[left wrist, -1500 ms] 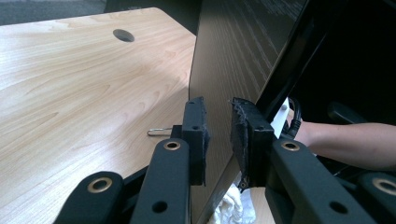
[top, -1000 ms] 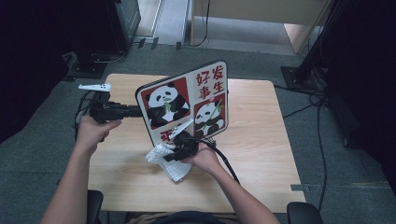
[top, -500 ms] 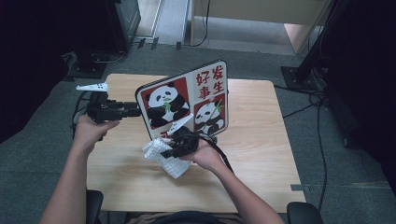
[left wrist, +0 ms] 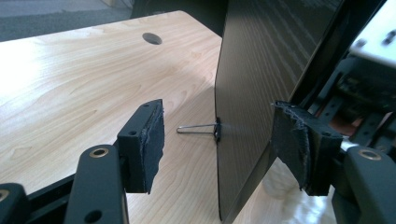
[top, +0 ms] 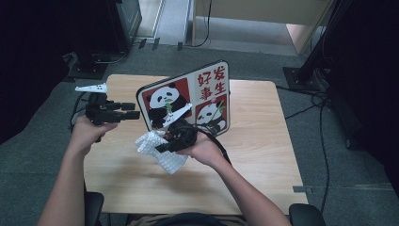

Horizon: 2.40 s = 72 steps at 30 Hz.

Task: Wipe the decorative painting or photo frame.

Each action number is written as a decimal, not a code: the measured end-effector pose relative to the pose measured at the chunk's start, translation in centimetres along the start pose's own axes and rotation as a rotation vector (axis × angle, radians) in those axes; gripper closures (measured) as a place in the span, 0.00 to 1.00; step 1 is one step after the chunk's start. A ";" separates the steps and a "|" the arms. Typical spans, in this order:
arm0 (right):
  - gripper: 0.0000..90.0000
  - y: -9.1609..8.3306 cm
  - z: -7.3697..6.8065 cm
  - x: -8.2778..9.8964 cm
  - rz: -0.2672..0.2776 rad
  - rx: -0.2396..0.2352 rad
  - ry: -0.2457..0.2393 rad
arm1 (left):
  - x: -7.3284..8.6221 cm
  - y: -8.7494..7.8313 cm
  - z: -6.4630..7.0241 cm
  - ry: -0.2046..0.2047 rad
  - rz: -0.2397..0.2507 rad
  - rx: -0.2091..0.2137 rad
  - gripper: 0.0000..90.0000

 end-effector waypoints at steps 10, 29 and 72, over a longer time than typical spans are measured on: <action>0.87 -0.4 -0.6 -2.5 0.012 -0.009 -0.021 | -0.2 -0.8 0.3 0.000 -0.007 0.005 0.38; 0.86 -0.3 -1.0 -6.7 0.015 -0.029 -0.078 | 0.3 -3.1 -0.7 -0.025 0.023 -0.040 0.39; 0.87 -4.1 2.0 -11.4 0.114 0.040 -0.033 | 0.8 -4.5 -1.0 -0.031 0.048 -0.040 0.40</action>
Point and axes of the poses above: each handheld gripper's, and its own axes: y roughly forward along the jaws, x roughly out of its underside, z roughly to its right, the point moved 7 cm from there along y, roughly forward along the jaws, and after that the axes turned 9 degrees about -y, right-handed, at the moved point
